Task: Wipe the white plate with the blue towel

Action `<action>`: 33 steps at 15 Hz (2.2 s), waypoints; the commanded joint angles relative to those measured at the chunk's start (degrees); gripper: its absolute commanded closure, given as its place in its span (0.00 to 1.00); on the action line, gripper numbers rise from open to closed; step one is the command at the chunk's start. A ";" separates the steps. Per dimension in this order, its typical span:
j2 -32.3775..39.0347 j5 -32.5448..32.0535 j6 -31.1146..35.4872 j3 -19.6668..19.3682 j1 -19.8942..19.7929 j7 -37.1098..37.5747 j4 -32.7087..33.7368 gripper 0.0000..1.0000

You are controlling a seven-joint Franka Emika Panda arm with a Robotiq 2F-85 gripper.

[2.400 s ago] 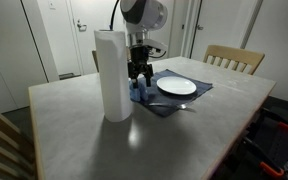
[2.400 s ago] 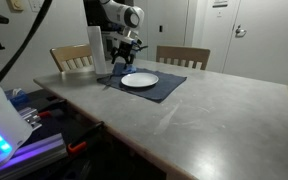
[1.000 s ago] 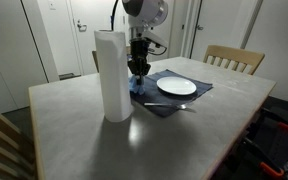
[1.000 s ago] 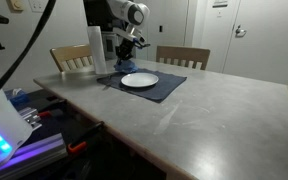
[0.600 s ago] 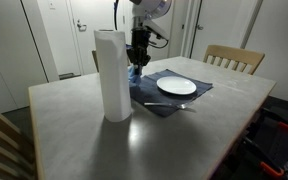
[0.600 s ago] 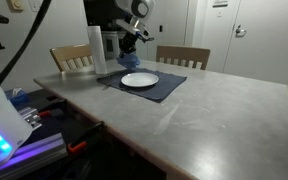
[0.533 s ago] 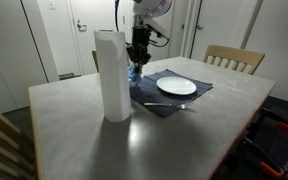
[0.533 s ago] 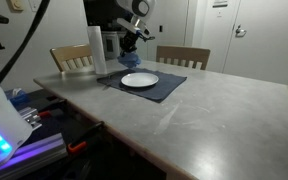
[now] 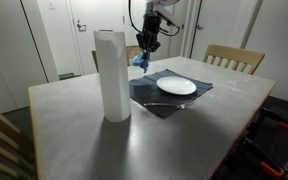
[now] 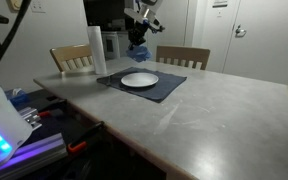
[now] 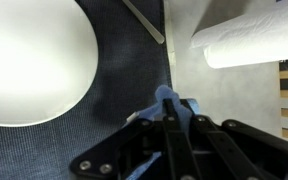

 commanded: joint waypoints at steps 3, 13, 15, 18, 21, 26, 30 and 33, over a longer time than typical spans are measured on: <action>-5.39 0.19 3.17 -3.20 -0.89 2.03 -9.26 0.98; -10.16 0.97 -2.82 -4.74 -1.13 6.33 -21.66 0.98; -10.03 1.47 -3.51 -4.70 -1.23 5.97 -23.17 0.98; -10.14 1.91 -3.38 -4.97 -1.14 6.43 -25.40 0.98; -10.58 2.62 1.09 -5.39 -0.60 7.77 -27.08 0.98; -9.92 4.35 3.98 -5.43 -1.19 7.11 -27.39 0.98; -10.36 6.03 5.29 -5.14 -1.44 6.22 -27.73 0.98; -8.44 4.68 3.70 -5.43 -0.81 7.48 -25.41 0.91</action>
